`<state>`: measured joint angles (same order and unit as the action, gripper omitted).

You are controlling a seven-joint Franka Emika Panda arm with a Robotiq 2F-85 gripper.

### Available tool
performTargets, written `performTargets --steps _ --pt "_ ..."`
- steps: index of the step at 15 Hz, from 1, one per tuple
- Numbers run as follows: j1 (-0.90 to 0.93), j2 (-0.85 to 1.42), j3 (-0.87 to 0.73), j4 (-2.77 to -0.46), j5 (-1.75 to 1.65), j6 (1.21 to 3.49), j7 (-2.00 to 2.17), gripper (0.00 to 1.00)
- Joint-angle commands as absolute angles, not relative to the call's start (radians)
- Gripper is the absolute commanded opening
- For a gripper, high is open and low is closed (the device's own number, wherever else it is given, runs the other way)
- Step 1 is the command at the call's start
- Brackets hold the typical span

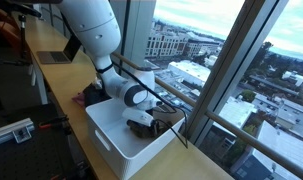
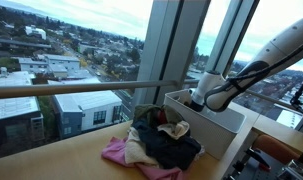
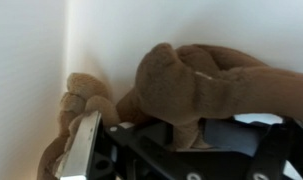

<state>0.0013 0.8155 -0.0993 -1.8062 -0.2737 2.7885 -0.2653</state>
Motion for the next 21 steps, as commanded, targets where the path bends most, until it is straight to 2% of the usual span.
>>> performTargets --steps 1,3,8,18,19,21 --pt "0.021 0.853 -0.109 -1.794 -0.296 2.815 -0.235 0.05" --pt "0.028 0.838 -0.111 -1.809 -0.298 2.817 -0.230 0.00" --pt "0.062 0.727 -0.118 -1.892 -0.309 2.814 -0.211 0.00" --pt "0.160 0.258 -0.170 -2.063 -0.473 2.748 -0.081 0.00" --pt "0.147 0.249 -0.162 -2.063 -0.489 2.741 -0.077 0.25" --pt "0.120 0.262 -0.148 -2.059 -0.508 2.734 -0.068 0.33"
